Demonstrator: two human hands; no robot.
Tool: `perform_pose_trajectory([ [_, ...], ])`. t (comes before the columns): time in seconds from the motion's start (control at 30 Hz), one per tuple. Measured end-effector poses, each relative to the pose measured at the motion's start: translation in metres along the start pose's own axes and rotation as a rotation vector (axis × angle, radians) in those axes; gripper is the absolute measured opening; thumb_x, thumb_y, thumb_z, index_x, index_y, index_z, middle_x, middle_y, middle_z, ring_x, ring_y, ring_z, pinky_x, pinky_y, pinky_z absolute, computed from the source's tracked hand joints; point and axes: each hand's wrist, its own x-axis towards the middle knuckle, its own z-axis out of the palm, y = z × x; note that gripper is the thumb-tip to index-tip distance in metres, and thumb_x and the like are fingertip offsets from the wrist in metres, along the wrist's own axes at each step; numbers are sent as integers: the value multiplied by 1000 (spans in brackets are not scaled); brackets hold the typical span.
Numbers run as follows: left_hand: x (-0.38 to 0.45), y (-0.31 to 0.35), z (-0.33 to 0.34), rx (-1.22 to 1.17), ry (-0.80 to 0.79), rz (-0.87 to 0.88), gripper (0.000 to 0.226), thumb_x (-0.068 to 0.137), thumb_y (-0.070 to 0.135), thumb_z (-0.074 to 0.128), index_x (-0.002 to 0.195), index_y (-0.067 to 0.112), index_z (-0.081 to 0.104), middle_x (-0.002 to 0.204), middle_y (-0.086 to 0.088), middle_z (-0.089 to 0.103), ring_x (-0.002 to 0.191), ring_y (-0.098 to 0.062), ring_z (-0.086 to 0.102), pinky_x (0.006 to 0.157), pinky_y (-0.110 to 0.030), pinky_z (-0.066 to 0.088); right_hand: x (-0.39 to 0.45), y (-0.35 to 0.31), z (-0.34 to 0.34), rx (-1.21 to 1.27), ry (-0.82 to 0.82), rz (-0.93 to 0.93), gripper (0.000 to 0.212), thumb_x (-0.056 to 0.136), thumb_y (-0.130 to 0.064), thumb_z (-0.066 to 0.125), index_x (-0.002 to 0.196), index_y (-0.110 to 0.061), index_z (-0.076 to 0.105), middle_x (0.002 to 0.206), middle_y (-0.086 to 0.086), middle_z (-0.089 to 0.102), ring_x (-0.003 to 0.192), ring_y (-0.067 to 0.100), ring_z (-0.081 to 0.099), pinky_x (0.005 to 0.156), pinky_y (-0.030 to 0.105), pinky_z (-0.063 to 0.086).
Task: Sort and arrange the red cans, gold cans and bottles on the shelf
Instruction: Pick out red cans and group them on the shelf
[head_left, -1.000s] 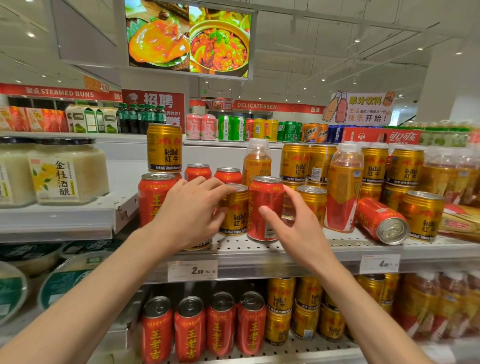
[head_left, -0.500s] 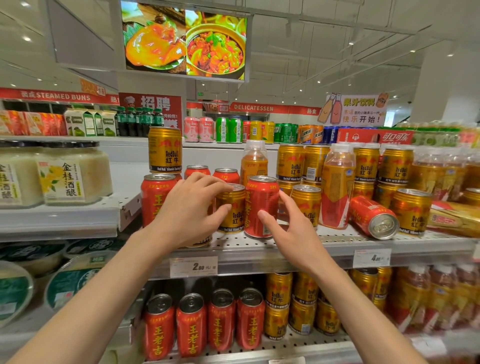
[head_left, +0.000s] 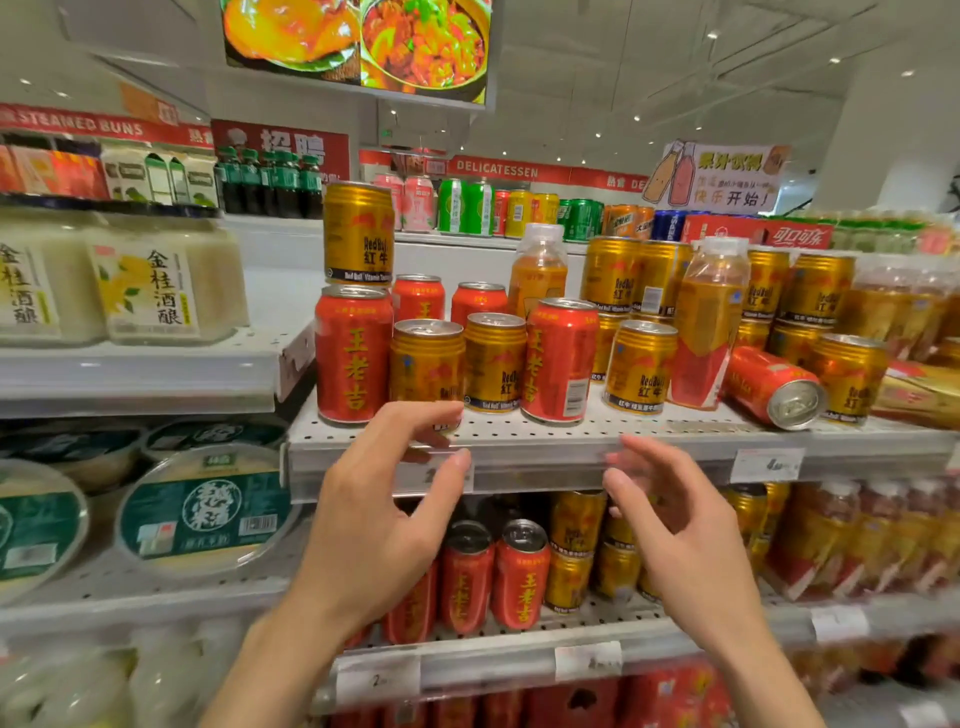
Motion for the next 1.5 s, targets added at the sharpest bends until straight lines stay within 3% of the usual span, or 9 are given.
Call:
perform_pose_trajectory([
  [0.1, -27, -10, 4, -138, -66, -196, 29, 93, 18, 69, 118, 31, 65, 105, 17, 71, 101, -6, 67, 85, -16, 50, -26, 25, 1, -23, -38, 146, 26, 92, -32, 70, 117, -36, 66, 99, -9, 73, 93, 18, 72, 87, 47, 59],
  [0.3, -69, -23, 29, -267, -105, -470, 27, 92, 18, 67, 111, 37, 67, 101, 14, 73, 98, -7, 68, 81, -14, 52, -55, 58, -25, -60, -38, 300, 20, 91, -28, 70, 110, -33, 68, 91, -4, 74, 90, 21, 72, 81, 39, 62],
  [0.43, -68, -16, 55, -280, -123, -519, 26, 92, 16, 68, 110, 35, 68, 99, 13, 75, 97, -7, 69, 77, -11, 51, -46, 67, -54, -60, -24, 302, 19, 92, -31, 68, 111, -33, 68, 92, -2, 74, 89, 15, 71, 86, 46, 60],
  [0.7, -43, 33, 139, -218, -69, -463, 24, 92, 18, 68, 108, 35, 69, 99, 15, 75, 99, -4, 70, 86, -24, 53, 8, 94, -133, -12, -53, 210, 15, 95, -29, 66, 109, -32, 69, 90, -3, 76, 92, 12, 71, 91, 43, 58],
  [0.83, -22, 63, 191, -171, -46, -426, 24, 92, 18, 68, 108, 35, 68, 99, 16, 75, 98, -4, 70, 87, -21, 52, 48, 104, -181, -28, -83, 117, 14, 94, -32, 67, 107, -37, 70, 93, -3, 76, 91, 17, 71, 85, 44, 59],
  [1.07, 17, 94, 236, 21, -6, -323, 25, 91, 30, 66, 113, 42, 65, 103, 22, 72, 101, 1, 66, 86, -20, 48, 108, 106, -229, -188, -138, -140, 21, 93, -30, 68, 114, -33, 67, 89, -16, 72, 87, 1, 66, 75, 12, 51],
  [1.2, 48, 98, 246, 224, -34, -129, 26, 94, 30, 65, 120, 33, 63, 114, 20, 64, 109, -2, 60, 89, -16, 47, 135, 101, -230, -327, -117, -394, 31, 91, -35, 69, 120, -28, 61, 104, -14, 63, 93, 2, 63, 76, 20, 55],
  [1.33, 86, 83, 247, 479, -6, 112, 32, 90, 28, 64, 120, 17, 65, 122, 2, 59, 119, -14, 51, 103, -23, 38, 158, 91, -215, -504, -162, -596, 55, 86, -47, 70, 132, -20, 55, 128, -4, 54, 119, 11, 54, 96, 24, 52],
  [1.5, 116, 58, 237, 684, -3, 124, 44, 86, 33, 63, 128, 18, 61, 135, -6, 54, 129, -25, 45, 106, -43, 33, 176, 86, -201, -678, -309, -678, 75, 84, -54, 72, 149, -28, 43, 152, -6, 44, 143, 14, 37, 108, 37, 48],
])
